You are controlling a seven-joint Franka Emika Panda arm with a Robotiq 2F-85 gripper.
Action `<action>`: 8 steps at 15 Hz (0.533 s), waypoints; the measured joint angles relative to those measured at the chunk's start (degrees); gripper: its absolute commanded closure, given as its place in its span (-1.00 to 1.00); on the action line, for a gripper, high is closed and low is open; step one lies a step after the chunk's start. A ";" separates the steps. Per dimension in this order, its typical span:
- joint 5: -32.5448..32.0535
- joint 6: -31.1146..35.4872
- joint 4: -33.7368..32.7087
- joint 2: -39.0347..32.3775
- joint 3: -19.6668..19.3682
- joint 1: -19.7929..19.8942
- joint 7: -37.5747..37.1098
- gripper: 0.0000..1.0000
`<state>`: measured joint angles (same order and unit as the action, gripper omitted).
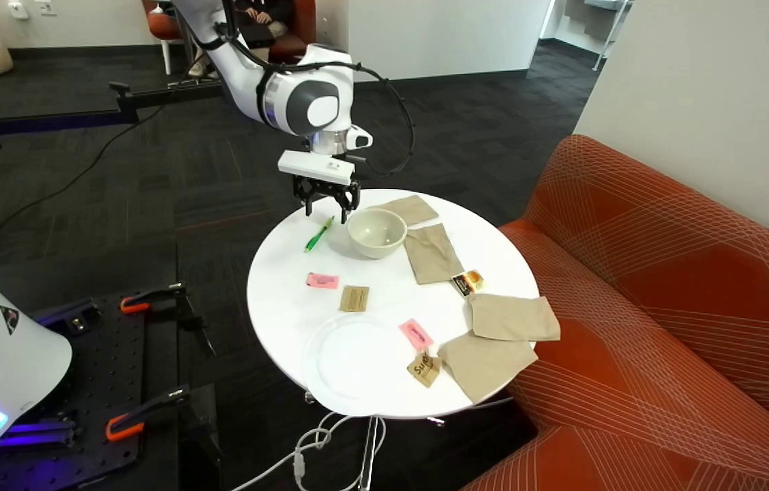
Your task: Remove the green pen from the bowl and put it on the table
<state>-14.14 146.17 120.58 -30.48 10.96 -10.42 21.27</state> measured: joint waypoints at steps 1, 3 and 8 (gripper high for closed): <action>0.24 -0.01 0.08 0.41 0.16 0.27 0.00 -1.00; 1.16 -0.01 0.65 1.90 0.66 1.04 0.00 -1.00; 4.25 0.10 4.72 8.61 1.81 3.27 0.01 -1.00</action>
<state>-9.89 146.27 125.30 -21.87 12.77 -7.16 21.28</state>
